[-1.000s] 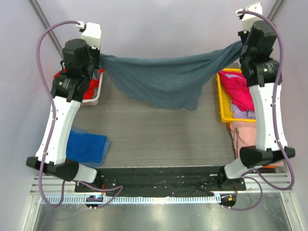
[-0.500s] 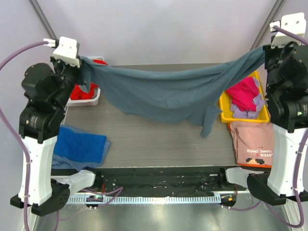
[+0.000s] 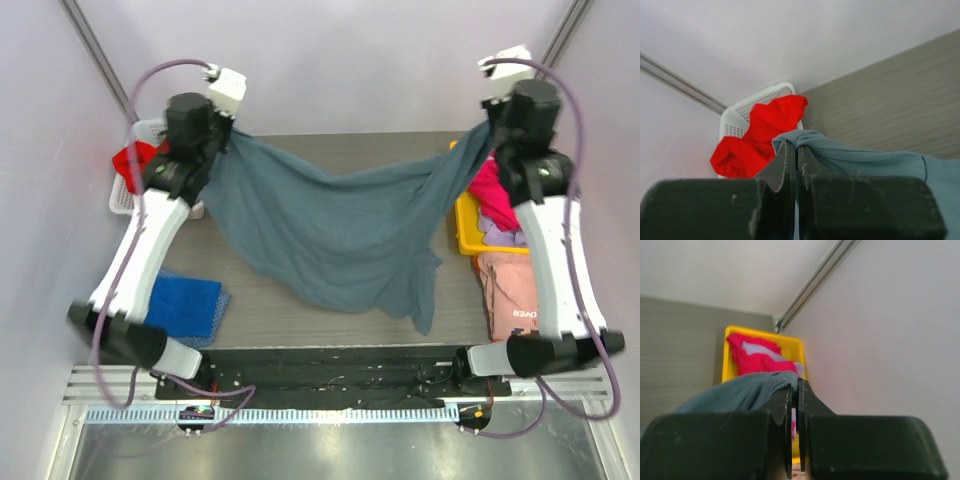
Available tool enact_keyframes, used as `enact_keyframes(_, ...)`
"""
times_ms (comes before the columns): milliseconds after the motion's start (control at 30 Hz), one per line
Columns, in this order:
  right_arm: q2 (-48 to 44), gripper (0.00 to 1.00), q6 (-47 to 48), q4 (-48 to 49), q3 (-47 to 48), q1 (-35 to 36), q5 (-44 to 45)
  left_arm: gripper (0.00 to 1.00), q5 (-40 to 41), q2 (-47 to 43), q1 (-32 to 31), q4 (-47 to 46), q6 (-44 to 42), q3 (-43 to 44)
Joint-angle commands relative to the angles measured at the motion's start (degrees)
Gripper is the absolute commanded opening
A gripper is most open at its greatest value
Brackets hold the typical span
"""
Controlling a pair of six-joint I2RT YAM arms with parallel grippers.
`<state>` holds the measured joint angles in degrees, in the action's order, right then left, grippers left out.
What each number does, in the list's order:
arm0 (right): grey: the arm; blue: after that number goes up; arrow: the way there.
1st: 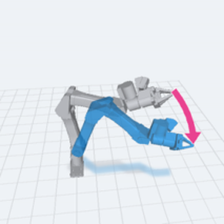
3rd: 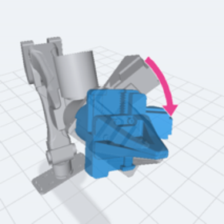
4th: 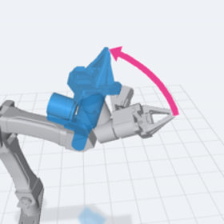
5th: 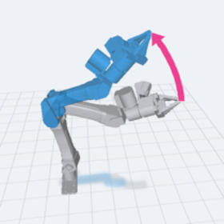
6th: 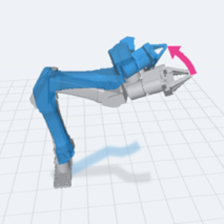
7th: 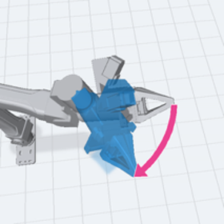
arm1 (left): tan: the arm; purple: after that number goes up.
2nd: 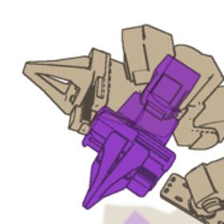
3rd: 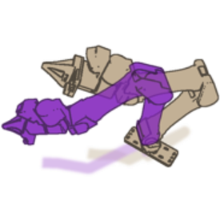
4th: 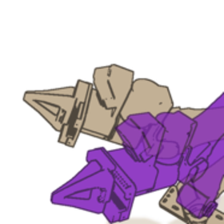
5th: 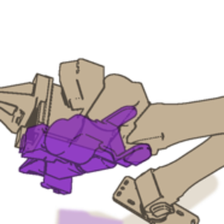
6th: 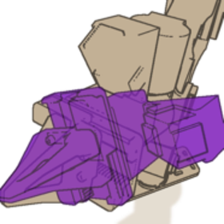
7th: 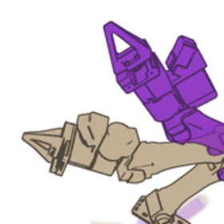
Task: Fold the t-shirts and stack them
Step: Flatten out the tshirt
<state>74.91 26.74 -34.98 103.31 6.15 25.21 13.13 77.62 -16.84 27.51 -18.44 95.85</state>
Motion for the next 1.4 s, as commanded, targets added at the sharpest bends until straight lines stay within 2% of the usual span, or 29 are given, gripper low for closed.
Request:
enact_keyframes(0, 8.57, 0.01, -0.2, 6.32, -4.43, -0.26, -1.48, 0.0, 5.85, 16.21, 0.32, -9.66, -4.76, 6.94)
enact_keyframes(100, 13.84, 0.01, -0.64, 9.22, -3.12, -0.26, -0.43, 0.0, 7.78, 27.27, 0.32, -9.84, -4.42, 16.25)
enact_keyframes(200, 16.49, 0.01, -1.34, 10.72, 0.39, -0.26, 0.45, 0.0, 9.63, 32.4, 0.32, -9.67, -3.01, 22.86)
enact_keyframes(267, 16.75, 0.01, -1.34, 10.64, 2.68, -0.26, 0.36, 0.0, 10.16, 32.24, 0.32, -9.84, -2.05, 23.5)
enact_keyframes(400, 15.01, 0.01, -0.11, 10.64, 4.71, -0.26, 1.77, 0.0, 10.43, 27.68, 0.23, -10.98, -0.99, 20.52)
enact_keyframes(533, 11.31, 0.01, -0.55, 9.85, 5.67, -0.26, 2.21, 0.0, 10.61, 19.17, 0.32, -9.85, -0.03, 17.09)
enact_keyframes(733, 2.9, 0.01, -2.83, -0.32, 10.33, -0.26, -1.03, 0.0, 7.45, 6.26, 0.14, -1.68, 1.65, 14.46)
enact_keyframes(1000, -10.57, 0.01, -6.53, -6.68, 8.23, -0.26, -10.0, 0.0, -3.27, -12.05, -0.56, 3.43, 3.4, 4.96)
enact_keyframes(1167, -10.59, 0.01, -6.79, -6.15, 8.31, -0.26, -9.66, 0.0, -3.02, -13.47, -0.56, 2.38, 2.79, 3.55)
enact_keyframes(1367, -6.28, 0.01, -6.18, -0.8, 4.37, -0.26, -7.73, 0.0, 0.67, -4.51, -0.47, -3.68, -0.9, 1.71)
